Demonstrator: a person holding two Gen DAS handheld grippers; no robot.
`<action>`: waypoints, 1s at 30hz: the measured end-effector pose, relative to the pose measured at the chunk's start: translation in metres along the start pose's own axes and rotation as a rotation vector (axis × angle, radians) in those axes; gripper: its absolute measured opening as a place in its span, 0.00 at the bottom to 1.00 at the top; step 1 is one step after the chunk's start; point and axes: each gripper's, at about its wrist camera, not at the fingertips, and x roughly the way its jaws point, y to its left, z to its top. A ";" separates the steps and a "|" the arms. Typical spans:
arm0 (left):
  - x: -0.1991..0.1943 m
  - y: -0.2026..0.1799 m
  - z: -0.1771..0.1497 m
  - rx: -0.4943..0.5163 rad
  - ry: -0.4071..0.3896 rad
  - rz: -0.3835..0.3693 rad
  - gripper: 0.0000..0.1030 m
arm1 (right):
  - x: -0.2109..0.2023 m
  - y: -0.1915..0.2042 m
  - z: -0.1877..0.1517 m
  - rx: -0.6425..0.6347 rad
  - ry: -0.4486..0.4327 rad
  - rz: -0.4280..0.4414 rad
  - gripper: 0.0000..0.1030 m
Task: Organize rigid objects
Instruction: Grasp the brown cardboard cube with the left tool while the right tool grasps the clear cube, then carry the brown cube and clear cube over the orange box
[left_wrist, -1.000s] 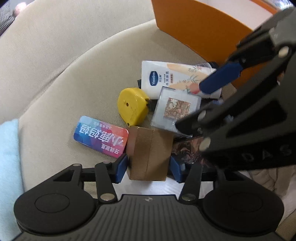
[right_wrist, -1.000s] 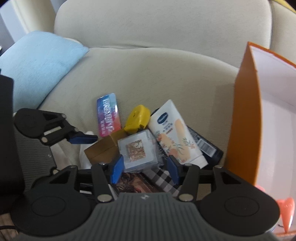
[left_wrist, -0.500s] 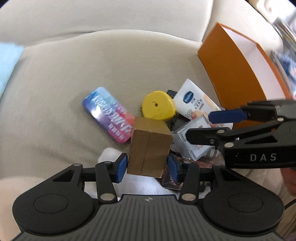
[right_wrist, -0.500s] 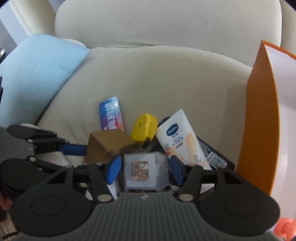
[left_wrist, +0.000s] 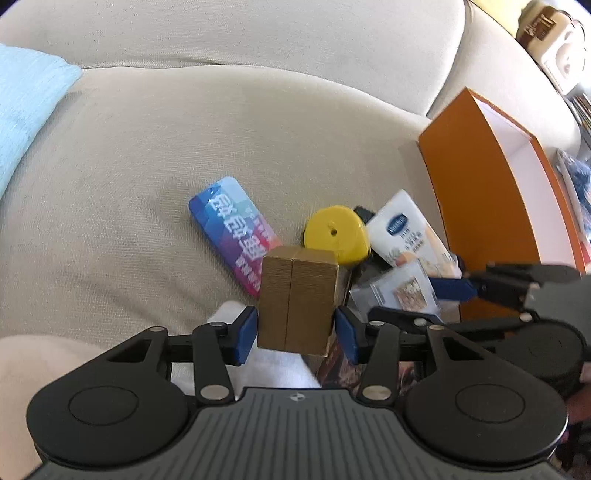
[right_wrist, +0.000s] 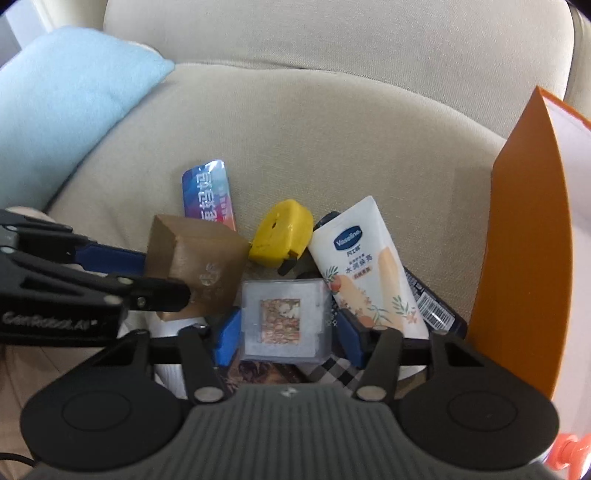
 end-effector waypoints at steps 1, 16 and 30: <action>0.002 0.000 0.002 -0.008 -0.003 0.001 0.59 | 0.000 -0.002 0.001 0.015 0.002 -0.001 0.51; 0.009 -0.016 0.001 0.042 -0.041 -0.006 0.54 | -0.018 -0.006 -0.012 0.024 -0.027 0.009 0.50; -0.043 -0.058 -0.009 0.103 -0.121 -0.010 0.51 | -0.077 -0.008 -0.034 0.024 -0.138 0.008 0.50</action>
